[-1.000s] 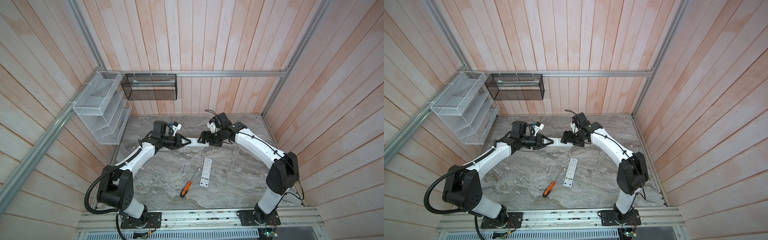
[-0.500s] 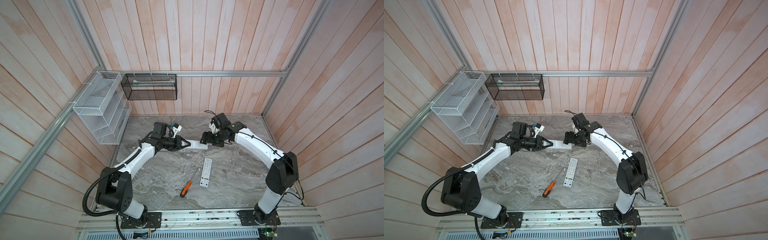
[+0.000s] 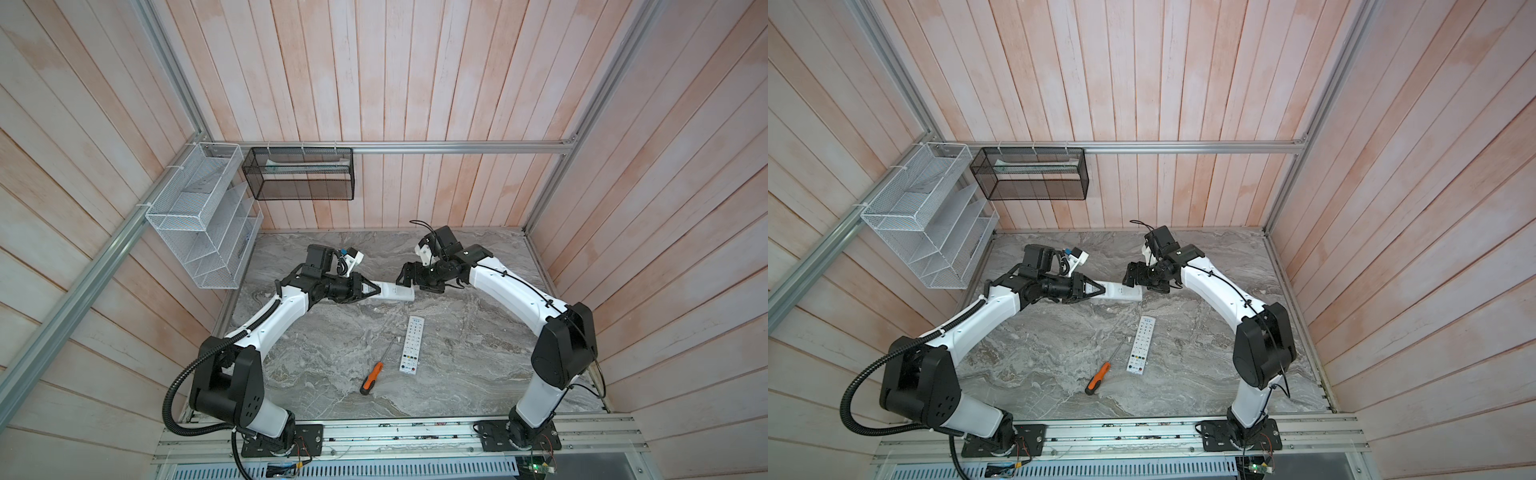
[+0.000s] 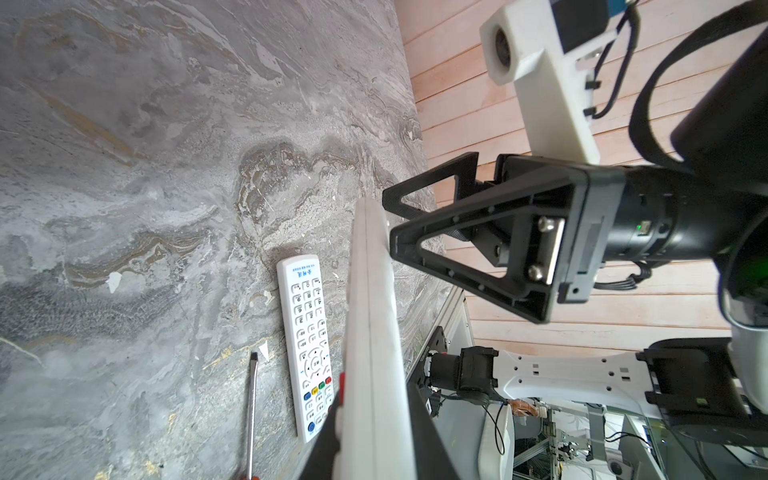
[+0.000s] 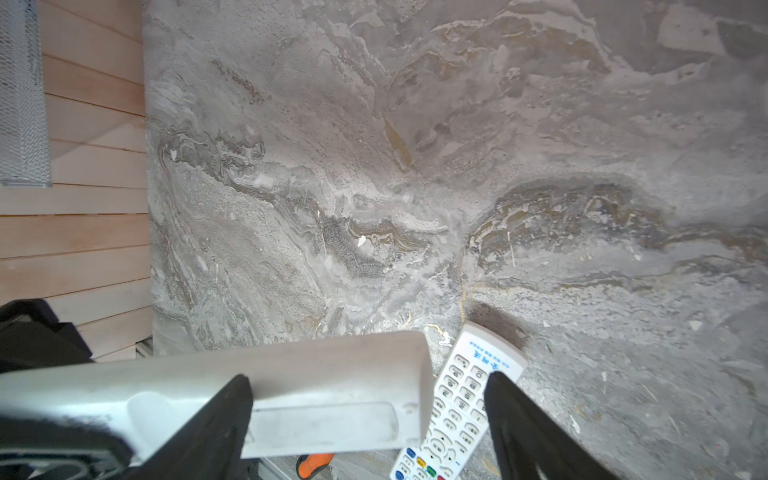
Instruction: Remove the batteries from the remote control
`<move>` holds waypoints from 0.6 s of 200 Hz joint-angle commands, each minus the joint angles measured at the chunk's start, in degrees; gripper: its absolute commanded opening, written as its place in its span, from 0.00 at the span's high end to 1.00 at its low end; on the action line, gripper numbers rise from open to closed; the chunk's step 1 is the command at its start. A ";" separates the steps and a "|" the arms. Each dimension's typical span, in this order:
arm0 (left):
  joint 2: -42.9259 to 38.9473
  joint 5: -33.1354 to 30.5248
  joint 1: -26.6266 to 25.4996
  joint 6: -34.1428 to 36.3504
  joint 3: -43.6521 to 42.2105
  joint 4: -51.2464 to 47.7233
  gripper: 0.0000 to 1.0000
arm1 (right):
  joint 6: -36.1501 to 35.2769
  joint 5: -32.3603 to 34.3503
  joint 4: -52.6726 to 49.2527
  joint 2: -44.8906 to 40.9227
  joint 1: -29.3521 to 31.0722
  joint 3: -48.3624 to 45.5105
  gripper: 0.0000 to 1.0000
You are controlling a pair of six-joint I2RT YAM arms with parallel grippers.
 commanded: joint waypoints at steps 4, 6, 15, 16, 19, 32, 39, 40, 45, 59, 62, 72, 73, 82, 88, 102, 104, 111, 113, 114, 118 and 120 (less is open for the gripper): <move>-1.02 1.58 -0.02 0.24 1.58 1.86 0.84 | -0.13 -3.60 1.70 -0.73 0.10 -1.93 0.11; -1.03 1.65 -0.02 0.19 1.58 1.90 0.84 | -0.08 -3.60 1.79 -0.79 0.08 -2.09 0.11; -1.10 1.82 -0.02 -0.07 1.58 2.22 0.84 | 0.13 -3.86 2.42 -0.90 0.09 -2.69 0.11; -1.08 1.83 -0.02 -0.13 1.58 2.24 0.84 | 0.14 -3.86 2.51 -0.95 0.08 -2.74 0.11; -1.13 1.91 -0.02 -0.23 1.58 2.35 0.84 | 0.22 -3.87 2.58 -0.97 0.10 -2.87 0.11; -1.15 2.21 -0.02 -0.60 1.50 2.79 0.84 | 0.49 -4.09 3.13 -0.91 0.10 -3.31 0.11; -1.14 2.33 -0.02 -0.78 1.52 2.86 0.84 | 0.55 -4.24 3.27 -0.82 0.14 -3.31 0.11; -1.15 2.35 -0.02 -0.75 1.51 2.87 0.84 | 0.56 -4.27 3.29 -0.82 0.10 -3.36 0.11; -1.09 2.34 -0.02 -0.73 1.41 2.96 0.84 | 0.58 -4.43 3.27 -0.69 0.15 -3.38 0.11; -1.07 2.30 -0.02 -0.81 1.37 3.05 0.84 | 0.50 -4.74 3.31 -0.60 0.14 -3.48 0.11; -1.07 2.30 -0.02 -0.87 1.36 3.05 0.84 | 0.49 -4.75 3.36 -0.64 0.16 -3.49 0.11; -0.93 2.41 -0.02 -1.03 1.32 3.35 0.84 | 0.49 -4.91 3.58 -0.72 0.25 -3.82 0.11; -0.91 2.48 -0.02 -1.05 1.28 3.38 0.84 | 0.49 -4.87 3.58 -0.73 0.21 -3.88 0.11; -0.85 2.50 -0.02 -1.41 1.32 3.68 0.84 | 0.57 -5.22 3.84 -0.82 0.31 -4.18 0.11; -0.75 2.61 -0.02 -1.60 1.32 3.99 0.84 | 0.58 -5.35 4.15 -0.89 0.37 -4.43 0.11; -0.58 2.78 -0.02 -1.92 1.41 4.33 0.84 | 0.76 -5.43 4.44 -0.99 0.50 -4.85 0.11; -0.53 2.78 -0.02 -2.00 1.36 4.43 0.84 | 0.82 -5.45 4.47 -0.97 0.53 -4.84 0.11; -0.45 2.88 -0.02 -2.12 1.47 4.64 0.84 | 0.84 -5.52 4.45 -0.99 0.60 -5.05 0.11; -0.45 2.92 -0.02 -2.11 1.49 4.64 0.84 | 0.84 -5.60 4.52 -0.99 0.58 -5.14 0.11; -0.41 2.91 -0.02 -2.11 1.49 4.64 0.84 | 0.89 -5.52 4.49 -0.99 0.59 -5.15 0.11; -0.32 2.96 0.01 -2.18 1.58 4.71 0.84 | 0.93 -5.52 4.54 -0.99 0.61 -5.26 0.11; -0.35 2.98 -0.01 -2.22 1.54 4.72 0.84 | 0.93 -5.47 4.56 -1.04 0.63 -5.32 0.11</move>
